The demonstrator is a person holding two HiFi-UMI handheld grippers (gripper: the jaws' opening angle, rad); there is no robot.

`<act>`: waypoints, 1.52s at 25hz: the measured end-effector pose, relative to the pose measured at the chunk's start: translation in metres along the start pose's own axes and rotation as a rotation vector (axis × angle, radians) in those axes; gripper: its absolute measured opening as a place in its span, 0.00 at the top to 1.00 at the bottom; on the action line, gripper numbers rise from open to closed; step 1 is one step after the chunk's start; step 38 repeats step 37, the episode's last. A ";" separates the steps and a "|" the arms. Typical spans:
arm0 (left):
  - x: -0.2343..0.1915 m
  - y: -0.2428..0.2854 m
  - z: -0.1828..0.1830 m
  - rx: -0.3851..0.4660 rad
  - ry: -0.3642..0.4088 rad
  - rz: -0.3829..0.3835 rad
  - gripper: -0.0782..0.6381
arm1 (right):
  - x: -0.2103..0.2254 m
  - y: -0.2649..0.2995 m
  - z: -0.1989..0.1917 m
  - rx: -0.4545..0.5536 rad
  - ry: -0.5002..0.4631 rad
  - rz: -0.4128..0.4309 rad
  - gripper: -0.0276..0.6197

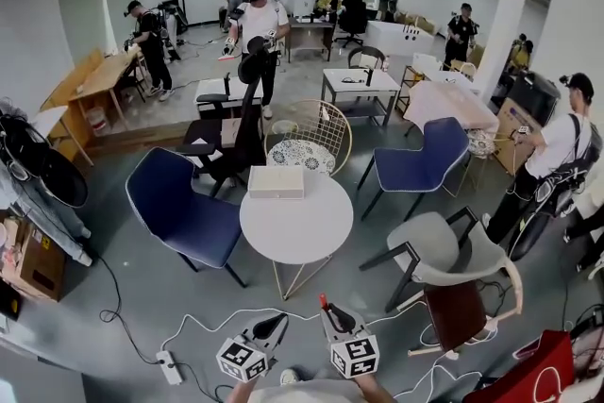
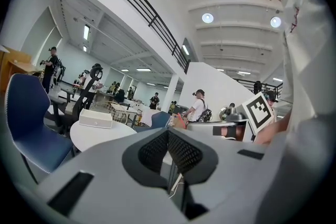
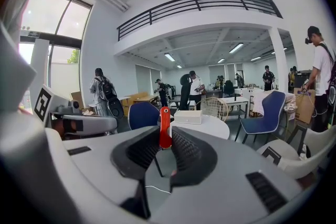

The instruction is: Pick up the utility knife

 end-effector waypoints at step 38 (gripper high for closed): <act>0.068 0.024 -0.001 0.029 0.065 -0.004 0.87 | 0.024 -0.053 0.012 0.074 -0.051 0.027 0.84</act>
Point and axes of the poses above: the fingertips, and each gripper's own axes: y forward along the fingers, x to its right, z out of its top, the point moved 8 cm from there along -y, backward along the fingers, and after that the axes turned 5 degrees about x, right-handed, at the moved point
